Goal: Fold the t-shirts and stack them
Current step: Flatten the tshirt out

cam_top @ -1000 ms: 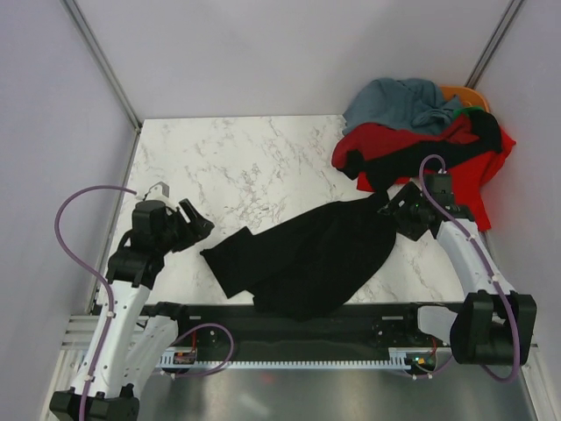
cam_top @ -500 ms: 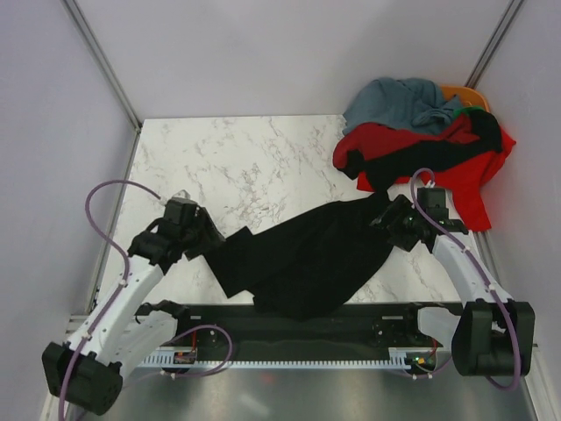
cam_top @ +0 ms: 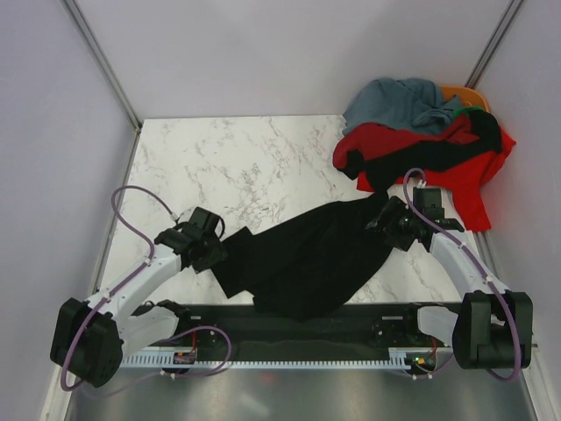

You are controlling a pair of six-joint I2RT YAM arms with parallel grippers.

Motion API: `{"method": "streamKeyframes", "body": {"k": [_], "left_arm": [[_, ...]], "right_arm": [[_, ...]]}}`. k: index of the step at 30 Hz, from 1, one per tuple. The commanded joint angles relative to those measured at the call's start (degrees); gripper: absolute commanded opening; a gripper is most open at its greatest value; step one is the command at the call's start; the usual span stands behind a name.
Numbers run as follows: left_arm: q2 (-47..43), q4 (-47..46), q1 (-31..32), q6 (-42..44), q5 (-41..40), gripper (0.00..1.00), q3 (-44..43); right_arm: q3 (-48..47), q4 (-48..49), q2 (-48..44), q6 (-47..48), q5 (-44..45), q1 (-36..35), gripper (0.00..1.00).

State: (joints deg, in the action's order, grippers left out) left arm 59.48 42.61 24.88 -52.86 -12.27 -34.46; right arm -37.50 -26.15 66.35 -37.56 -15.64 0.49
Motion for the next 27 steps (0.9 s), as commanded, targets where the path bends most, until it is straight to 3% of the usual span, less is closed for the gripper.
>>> {"method": "streamKeyframes", "body": {"k": [1,19,24,27], "left_arm": [[2.5,-3.9,0.2,1.7,-4.8,0.57,-5.1],[18.2,-12.3,-2.5,7.9,-7.2,0.51,-9.0],[18.5,-13.2,-2.6,8.1,-6.1,0.45,-9.1],[18.6,-13.5,-2.6,8.2,-5.4,0.35,-9.5]], "right_arm": [[0.6,1.5,-1.7,1.9,-1.1,-0.1,0.78],[2.0,0.8,-1.7,4.3,-2.6,-0.1,0.78],[3.3,0.8,-1.8,4.9,-2.5,-0.1,0.77],[3.8,1.0,-1.7,4.9,-2.4,-0.1,0.77]]}}
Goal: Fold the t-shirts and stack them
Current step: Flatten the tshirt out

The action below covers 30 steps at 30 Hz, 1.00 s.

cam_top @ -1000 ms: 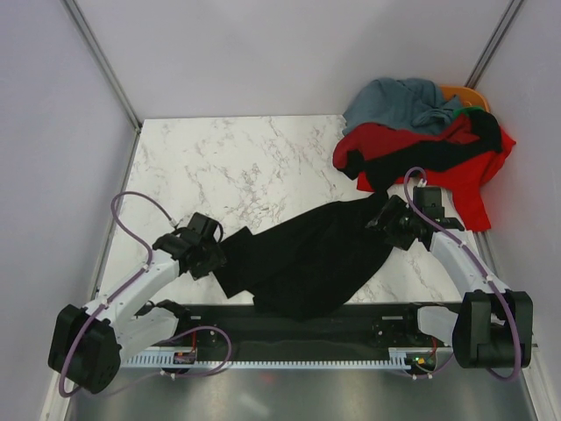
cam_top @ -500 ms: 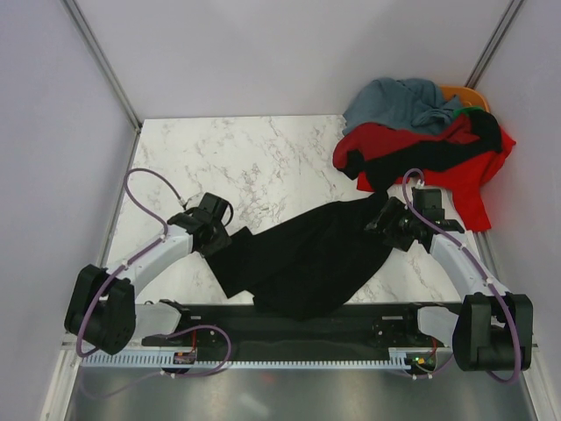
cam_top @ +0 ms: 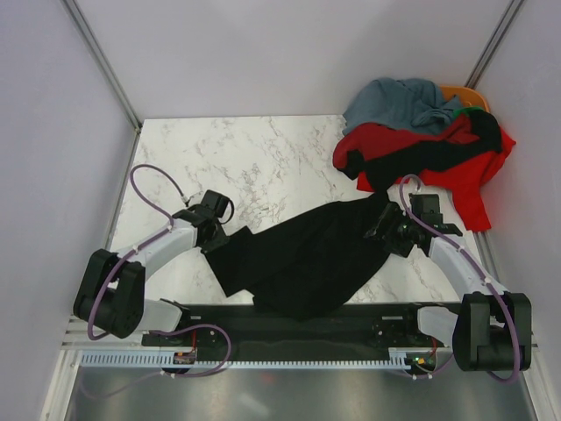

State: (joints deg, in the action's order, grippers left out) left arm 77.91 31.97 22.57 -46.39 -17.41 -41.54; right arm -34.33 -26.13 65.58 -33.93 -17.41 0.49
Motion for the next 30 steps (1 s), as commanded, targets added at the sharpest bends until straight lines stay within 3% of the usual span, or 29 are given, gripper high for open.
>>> {"method": "streamKeyframes", "body": {"k": [1,5,8,13,21,30], "left_arm": [[0.3,-3.0,-0.2,1.8,0.0,0.31,-2.5],[0.8,-3.1,-0.2,2.1,1.7,0.08,-3.5],[-0.5,-2.9,-0.2,2.3,2.6,0.02,-4.7],[-4.5,1.7,-0.2,3.1,3.3,0.02,-8.4],[-17.2,10.6,-0.4,10.0,1.2,0.02,-16.3],[-21.7,12.6,-0.8,15.2,1.5,0.02,-14.2]], "right_arm": [[0.8,1.0,-0.9,1.4,-0.6,-0.1,0.77],[0.8,0.9,-0.8,1.5,-0.6,-0.1,0.77],[0.4,0.8,-1.2,1.5,-0.7,-0.1,0.77],[-1.8,-0.7,-1.1,1.9,0.7,-0.1,0.77],[-15.7,-3.0,3.6,1.8,2.9,-0.1,0.79],[-26.8,-3.6,16.1,5.0,11.3,-0.1,0.73]]}}
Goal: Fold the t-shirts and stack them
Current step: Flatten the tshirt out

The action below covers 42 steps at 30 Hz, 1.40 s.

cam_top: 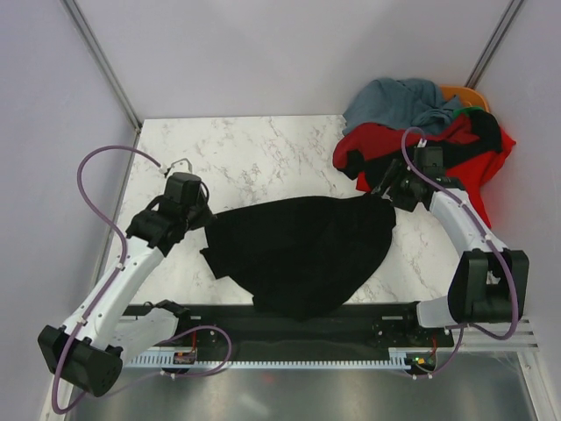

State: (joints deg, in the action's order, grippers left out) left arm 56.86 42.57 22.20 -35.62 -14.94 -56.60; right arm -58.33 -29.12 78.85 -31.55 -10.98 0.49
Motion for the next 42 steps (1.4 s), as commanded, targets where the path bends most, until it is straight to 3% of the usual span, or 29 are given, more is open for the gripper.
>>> {"method": "streamKeyframes", "body": {"k": [1,7,12,18,23,27,31,33,35,36,39,42], "left_arm": [[-1.2,1.9,-0.5,5.0,-1.1,0.02,1.4],[-1.9,1.7,-0.5,6.6,-2.0,0.02,4.6],[-3.2,0.4,-0.6,6.7,-2.1,0.02,6.1],[-2.5,0.1,-0.7,7.1,-2.2,0.02,6.3],[-2.3,-0.4,-0.6,7.1,-2.3,0.02,6.4],[-2.3,-0.5,-0.7,7.1,-2.4,0.02,6.4],[-2.2,-0.6,-0.7,7.1,-2.7,0.02,6.5],[-2.1,-0.6,-0.7,7.1,-2.7,0.02,6.5],[-2.2,-0.6,-0.8,7.1,-2.7,0.02,6.5],[-2.1,-0.6,-0.8,7.1,-2.6,0.02,6.5],[-2.3,-0.6,-0.8,7.0,-2.6,0.02,6.5],[-2.2,-0.6,-0.8,7.0,-2.6,0.02,6.7]], "right_arm": [[-4.0,-0.2,5.0,3.2,5.1,-0.1,0.72],[-6.4,1.3,12.7,5.1,3.9,-0.1,0.62],[-6.9,3.6,16.8,2.9,3.0,-0.1,0.59],[-7.4,4.7,19.8,4.1,3.3,-0.1,0.54],[-5.5,7.0,19.9,4.2,1.3,-0.1,0.44],[-4.9,7.8,20.4,4.4,-0.2,-0.1,0.29],[-4.6,8.1,19.7,4.3,-0.9,-0.1,0.07],[-4.5,8.1,19.2,4.5,-1.0,-0.1,0.03],[-4.4,7.7,18.7,4.7,-0.2,-0.1,0.08],[-4.3,7.2,17.8,5.0,0.7,-0.1,0.28],[-3.7,6.7,15.6,6.3,5.4,-0.1,0.57],[-3.8,6.8,16.1,6.5,6.0,0.1,0.59]]}}
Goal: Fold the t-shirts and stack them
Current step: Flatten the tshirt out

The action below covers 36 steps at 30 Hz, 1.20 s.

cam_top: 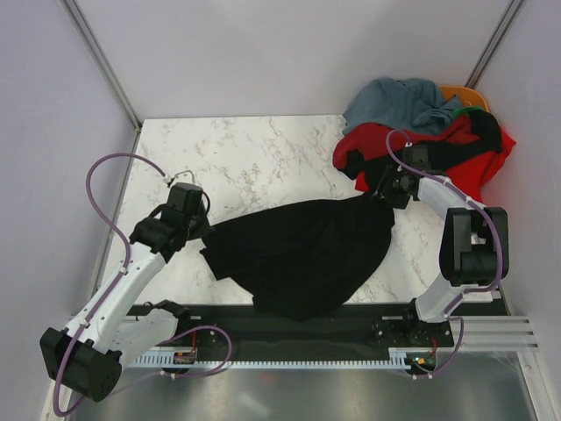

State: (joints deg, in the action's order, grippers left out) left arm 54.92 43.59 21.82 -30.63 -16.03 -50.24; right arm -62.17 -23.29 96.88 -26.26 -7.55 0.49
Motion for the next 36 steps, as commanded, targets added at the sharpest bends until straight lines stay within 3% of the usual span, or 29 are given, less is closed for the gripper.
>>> {"method": "streamKeyframes", "body": {"k": [1,13,29,36], "left_arm": [[-0.2,-1.6,-0.4,2.0,-1.5,0.02,0.2],[0.6,-1.8,-0.5,2.2,-1.4,0.02,0.2],[1.1,-1.8,-0.4,2.1,-1.4,0.02,0.2],[-2.0,-0.2,-1.0,1.3,-0.1,0.02,-1.5]], "right_arm": [[-0.1,1.1,-1.5,1.4,2.1,0.2,0.58],[1.3,7.2,3.5,0.5,-2.8,0.2,0.46],[-0.3,3.7,-1.9,1.0,-2.2,0.1,0.00],[-3.5,-2.0,-10.5,-1.8,-8.1,0.0,0.00]]}}
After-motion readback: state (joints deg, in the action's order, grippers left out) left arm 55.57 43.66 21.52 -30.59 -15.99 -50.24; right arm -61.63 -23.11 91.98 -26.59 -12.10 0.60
